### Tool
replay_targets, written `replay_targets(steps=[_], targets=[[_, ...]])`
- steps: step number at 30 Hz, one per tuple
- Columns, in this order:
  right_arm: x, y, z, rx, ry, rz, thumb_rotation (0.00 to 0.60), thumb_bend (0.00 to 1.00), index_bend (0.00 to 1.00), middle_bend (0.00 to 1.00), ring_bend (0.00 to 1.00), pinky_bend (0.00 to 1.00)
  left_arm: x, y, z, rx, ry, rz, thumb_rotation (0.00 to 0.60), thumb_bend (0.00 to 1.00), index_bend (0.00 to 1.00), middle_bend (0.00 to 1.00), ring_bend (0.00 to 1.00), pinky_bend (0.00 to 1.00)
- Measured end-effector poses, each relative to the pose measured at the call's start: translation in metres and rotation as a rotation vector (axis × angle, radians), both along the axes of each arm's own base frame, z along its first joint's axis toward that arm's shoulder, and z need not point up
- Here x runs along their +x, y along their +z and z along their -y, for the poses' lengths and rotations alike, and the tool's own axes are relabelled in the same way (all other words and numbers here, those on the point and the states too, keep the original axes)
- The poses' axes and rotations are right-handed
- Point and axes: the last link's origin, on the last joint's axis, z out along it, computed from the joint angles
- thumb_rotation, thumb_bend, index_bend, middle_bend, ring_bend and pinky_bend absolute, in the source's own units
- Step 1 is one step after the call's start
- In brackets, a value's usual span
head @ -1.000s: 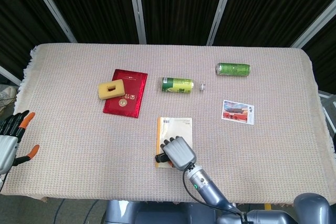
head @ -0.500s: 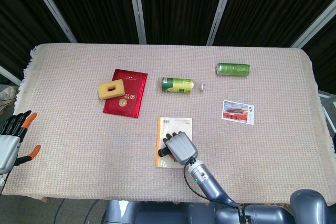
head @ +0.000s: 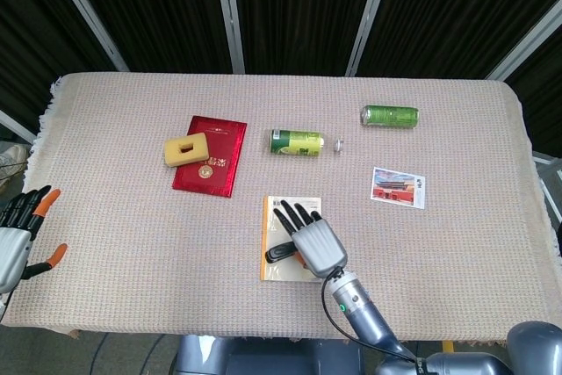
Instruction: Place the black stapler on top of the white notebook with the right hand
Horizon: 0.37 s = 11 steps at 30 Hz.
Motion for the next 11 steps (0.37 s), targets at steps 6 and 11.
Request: replay_targets(steps=[6, 11], targets=[[-0.035, 0.051, -0.008, -0.141, -0.057, -0.025, 0.6, 0.2, 0.0, 0.0, 0.0, 0.0, 0.001, 0.002, 0.002, 0.02, -0.01, -0.003, 0.6, 0.32, 0.0, 0.0, 0.0, 0.06], [-0.087, 0.094, -0.018, -0.247, -0.148, -0.047, 0.6, 0.2, 0.0, 0.0, 0.0, 0.0, 0.007, -0.001, 0.006, 0.039, -0.042, -0.026, 0.6, 0.32, 0.0, 0.0, 0.0, 0.06]])
